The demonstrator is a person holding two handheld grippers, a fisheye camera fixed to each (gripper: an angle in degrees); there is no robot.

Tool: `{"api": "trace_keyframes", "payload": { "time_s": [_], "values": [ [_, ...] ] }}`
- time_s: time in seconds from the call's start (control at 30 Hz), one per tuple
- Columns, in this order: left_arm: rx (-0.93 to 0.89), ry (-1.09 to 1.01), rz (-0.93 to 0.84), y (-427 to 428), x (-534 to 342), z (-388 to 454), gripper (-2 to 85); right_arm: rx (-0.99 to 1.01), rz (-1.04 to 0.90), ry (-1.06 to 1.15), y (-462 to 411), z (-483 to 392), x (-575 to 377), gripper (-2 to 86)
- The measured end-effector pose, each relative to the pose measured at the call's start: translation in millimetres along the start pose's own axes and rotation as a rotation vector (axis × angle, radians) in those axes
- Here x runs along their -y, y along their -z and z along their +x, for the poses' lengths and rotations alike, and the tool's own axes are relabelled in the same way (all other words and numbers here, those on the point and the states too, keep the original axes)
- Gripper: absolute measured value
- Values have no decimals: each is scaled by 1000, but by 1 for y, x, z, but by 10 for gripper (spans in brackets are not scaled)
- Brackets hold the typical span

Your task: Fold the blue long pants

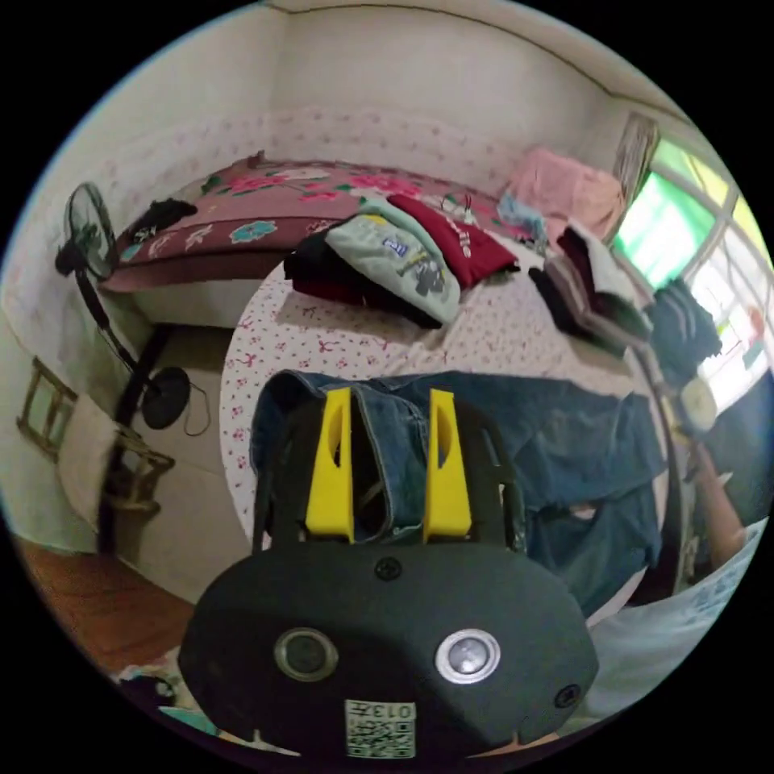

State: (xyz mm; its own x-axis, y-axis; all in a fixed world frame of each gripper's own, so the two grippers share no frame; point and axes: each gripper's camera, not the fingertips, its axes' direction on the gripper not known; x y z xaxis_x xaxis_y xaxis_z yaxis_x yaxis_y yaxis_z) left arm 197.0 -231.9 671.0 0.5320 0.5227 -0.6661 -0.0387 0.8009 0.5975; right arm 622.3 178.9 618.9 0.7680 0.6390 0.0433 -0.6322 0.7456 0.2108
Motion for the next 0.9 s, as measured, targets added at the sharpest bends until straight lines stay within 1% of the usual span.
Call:
{"api": "trace_keyframes", "payload": {
  "time_s": [0.03,0.13,0.2,0.27,0.33,0.43,0.5,0.57,0.6,0.67,0.8,0.9],
  "values": [
    [73,-73,-49,-11,6,18,154,-40,-32,38,-9,-9,12,75],
    [207,-210,-170,-44,17,47,171,-142,-87,134,-32,-35,47,83],
    [191,-243,-241,-61,22,55,171,-200,-103,171,-45,-46,67,90],
    [165,-296,-276,-69,25,67,170,-236,-153,188,-64,-52,92,96],
    [202,-456,-298,-71,25,98,170,-257,-195,196,-77,-56,106,98],
    [242,-586,-327,-75,24,127,174,-279,-232,213,-91,-66,121,99],
    [245,-578,-299,-69,26,130,185,-287,-249,216,-96,-72,127,96],
    [167,-522,-311,-68,31,124,204,-339,-251,243,-98,-84,129,91],
    [127,-500,-356,-74,32,119,205,-350,-252,252,-98,-87,129,89],
    [150,-522,-416,-82,30,118,193,-365,-240,264,-97,-96,128,82],
    [279,-490,-438,-93,32,107,52,-364,-225,272,-95,-106,125,40],
    [243,-452,-330,-76,51,100,41,-454,-226,360,-93,-128,119,17]
  ]
}}
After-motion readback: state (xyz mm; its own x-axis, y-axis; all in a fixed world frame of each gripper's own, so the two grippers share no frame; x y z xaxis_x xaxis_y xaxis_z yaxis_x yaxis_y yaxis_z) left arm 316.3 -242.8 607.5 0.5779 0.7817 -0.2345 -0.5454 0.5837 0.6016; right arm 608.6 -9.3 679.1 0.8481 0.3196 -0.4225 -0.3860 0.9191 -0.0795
